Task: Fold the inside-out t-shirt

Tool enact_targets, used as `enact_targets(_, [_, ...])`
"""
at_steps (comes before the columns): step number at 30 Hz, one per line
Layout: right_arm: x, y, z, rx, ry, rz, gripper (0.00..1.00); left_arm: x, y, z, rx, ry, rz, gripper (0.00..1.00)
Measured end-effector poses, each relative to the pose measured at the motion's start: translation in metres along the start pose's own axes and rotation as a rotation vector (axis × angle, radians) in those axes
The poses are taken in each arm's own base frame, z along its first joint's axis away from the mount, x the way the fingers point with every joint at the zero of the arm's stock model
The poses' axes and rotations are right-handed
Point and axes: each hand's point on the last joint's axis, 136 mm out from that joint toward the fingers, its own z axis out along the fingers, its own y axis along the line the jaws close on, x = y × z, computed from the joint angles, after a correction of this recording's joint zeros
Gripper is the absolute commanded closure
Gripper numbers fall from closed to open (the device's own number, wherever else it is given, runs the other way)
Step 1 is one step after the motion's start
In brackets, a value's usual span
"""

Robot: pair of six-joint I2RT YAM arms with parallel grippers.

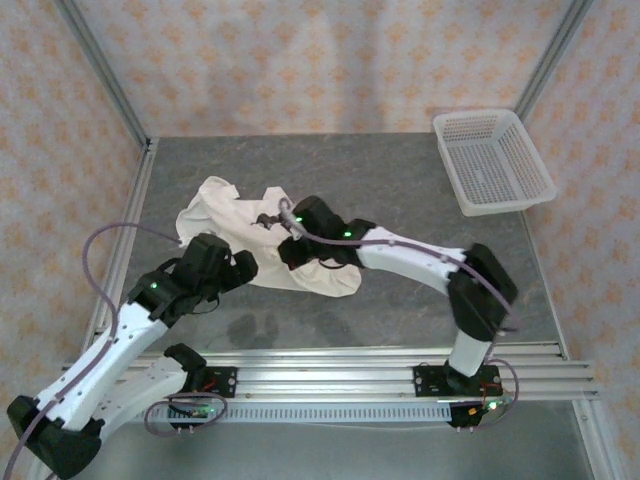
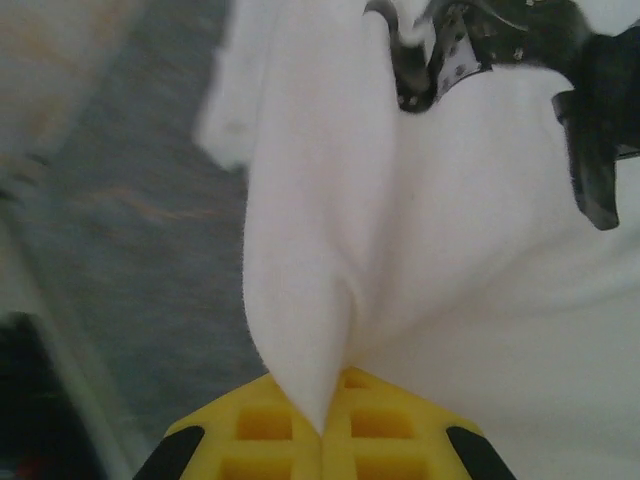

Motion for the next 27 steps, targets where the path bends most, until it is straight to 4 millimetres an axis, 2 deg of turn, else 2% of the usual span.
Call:
enact_targets(2, [-0.016, 0.005, -0.022, -0.102, -0.08, 0.102, 1.0, 0.007, -0.005, 0.013, 0.013, 0.052, 0.006, 0.12])
enact_targets(5, [-0.031, 0.003, -0.037, -0.177, -0.139, 0.196, 1.0, 0.014, -0.019, 0.025, 0.066, 0.117, 0.025, 0.13])
enact_targets(8, [-0.035, 0.013, -0.039, -0.237, -0.137, 0.238, 1.0, 0.016, -0.037, 0.032, 0.142, 0.151, 0.04, 0.13])
enact_targets(11, [-0.033, 0.022, -0.04, -0.279, -0.12, 0.254, 0.89, 0.012, -0.052, 0.034, 0.208, 0.154, 0.022, 0.13])
enact_targets(12, [-0.033, 0.024, -0.04, -0.286, -0.114, 0.263, 0.89, 0.009, -0.055, 0.034, 0.229, 0.147, 0.002, 0.13])
enact_targets(17, [-0.032, 0.025, -0.04, -0.293, -0.108, 0.283, 0.95, -0.004, -0.067, 0.05, 0.383, 0.124, -0.227, 0.14])
enact_targets(19, [-0.032, 0.025, -0.04, -0.297, -0.11, 0.294, 0.9, -0.002, -0.07, 0.056, 0.425, 0.141, -0.304, 0.15])
enact_targets(20, [-0.032, 0.025, -0.04, -0.299, -0.111, 0.303, 0.87, -0.002, -0.074, 0.058, 0.451, 0.15, -0.332, 0.19])
enact_targets(23, [-0.034, 0.024, -0.04, -0.304, -0.122, 0.323, 0.81, -0.007, -0.088, 0.058, 0.515, 0.165, -0.395, 0.41])
enact_targets(25, [-0.037, 0.024, -0.041, -0.308, -0.132, 0.329, 0.86, -0.012, -0.096, 0.055, 0.554, 0.162, -0.415, 0.64])
enact_targets(27, [-0.037, 0.024, -0.041, -0.309, -0.134, 0.338, 0.91, -0.016, -0.102, 0.051, 0.584, 0.159, -0.422, 0.97])
